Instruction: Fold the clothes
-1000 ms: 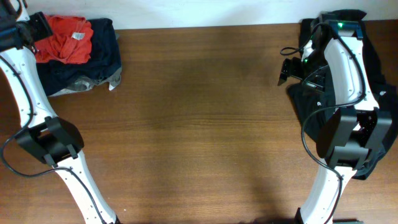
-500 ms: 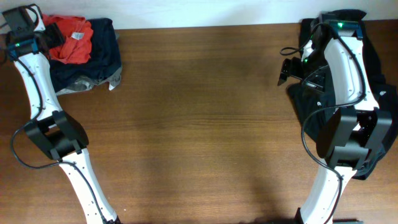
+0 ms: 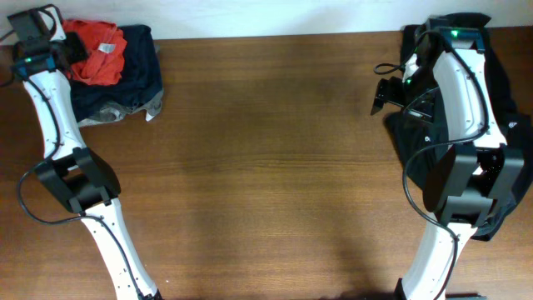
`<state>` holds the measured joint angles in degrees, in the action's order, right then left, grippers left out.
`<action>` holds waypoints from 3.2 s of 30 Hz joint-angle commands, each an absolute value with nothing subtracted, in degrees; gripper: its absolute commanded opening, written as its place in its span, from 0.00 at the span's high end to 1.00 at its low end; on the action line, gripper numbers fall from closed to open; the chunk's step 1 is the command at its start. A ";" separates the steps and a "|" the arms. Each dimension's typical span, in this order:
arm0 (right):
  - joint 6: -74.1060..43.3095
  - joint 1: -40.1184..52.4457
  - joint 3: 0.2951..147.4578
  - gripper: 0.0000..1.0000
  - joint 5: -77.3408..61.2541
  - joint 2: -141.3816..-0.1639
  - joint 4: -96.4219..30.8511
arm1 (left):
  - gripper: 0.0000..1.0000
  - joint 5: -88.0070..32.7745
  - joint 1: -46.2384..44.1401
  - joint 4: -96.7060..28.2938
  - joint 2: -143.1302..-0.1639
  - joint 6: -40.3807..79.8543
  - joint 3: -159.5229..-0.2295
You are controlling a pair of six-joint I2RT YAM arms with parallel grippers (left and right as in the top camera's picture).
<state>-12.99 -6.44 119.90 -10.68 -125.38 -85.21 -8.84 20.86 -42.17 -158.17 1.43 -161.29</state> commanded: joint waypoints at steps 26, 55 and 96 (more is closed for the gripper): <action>-12.43 -5.26 120.05 0.12 -10.28 -123.52 -85.10 | 0.13 -4.78 16.03 -51.99 -151.52 -6.35 -164.86; -12.43 -5.26 120.05 0.12 -9.87 -123.52 -85.08 | 0.06 -2.09 20.14 -39.51 -169.90 -7.35 -164.77; -9.10 -5.37 138.82 0.03 -9.89 -123.35 -86.96 | 0.01 -20.18 19.49 -63.90 -142.15 -6.74 -175.63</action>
<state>-11.51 -5.52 131.44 -10.44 -125.40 -85.67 -15.57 20.05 -61.76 -145.97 -6.85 -174.69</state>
